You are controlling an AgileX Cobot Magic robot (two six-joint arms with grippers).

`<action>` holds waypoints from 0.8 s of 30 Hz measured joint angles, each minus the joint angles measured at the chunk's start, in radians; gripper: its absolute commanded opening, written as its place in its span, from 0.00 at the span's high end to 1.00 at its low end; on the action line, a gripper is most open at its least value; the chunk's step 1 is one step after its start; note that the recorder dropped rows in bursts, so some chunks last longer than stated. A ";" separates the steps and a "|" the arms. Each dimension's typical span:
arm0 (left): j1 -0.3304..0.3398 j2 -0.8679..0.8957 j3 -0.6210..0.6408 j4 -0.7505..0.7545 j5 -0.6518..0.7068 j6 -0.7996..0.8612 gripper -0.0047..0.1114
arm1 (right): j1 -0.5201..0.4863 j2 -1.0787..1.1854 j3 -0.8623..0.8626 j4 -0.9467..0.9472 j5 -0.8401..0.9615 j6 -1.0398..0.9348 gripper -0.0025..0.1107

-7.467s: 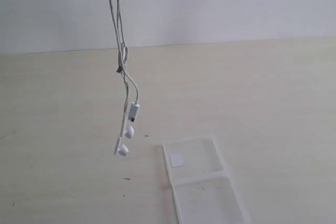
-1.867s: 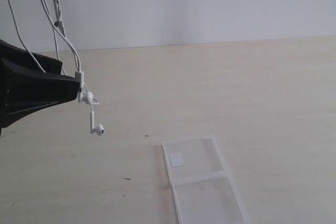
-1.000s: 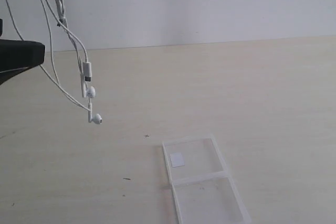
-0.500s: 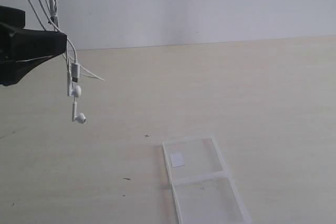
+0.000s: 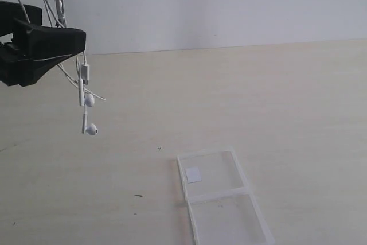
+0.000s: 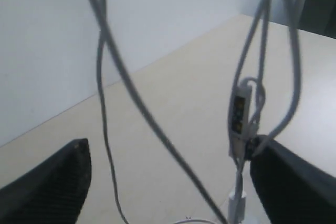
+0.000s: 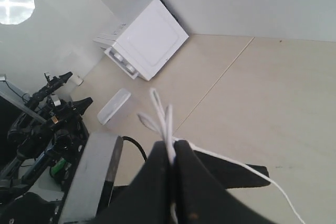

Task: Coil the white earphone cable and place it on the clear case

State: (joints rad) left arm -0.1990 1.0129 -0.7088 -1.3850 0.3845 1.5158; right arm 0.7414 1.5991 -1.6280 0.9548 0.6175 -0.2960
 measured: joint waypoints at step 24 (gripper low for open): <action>0.000 0.000 0.000 -0.139 0.139 0.142 0.27 | 0.000 0.005 0.000 0.031 0.013 -0.013 0.98</action>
State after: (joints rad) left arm -0.1990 1.0129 -0.7088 -1.5237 0.5235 1.6576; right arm 0.7414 1.6039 -1.6280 0.9856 0.6309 -0.3094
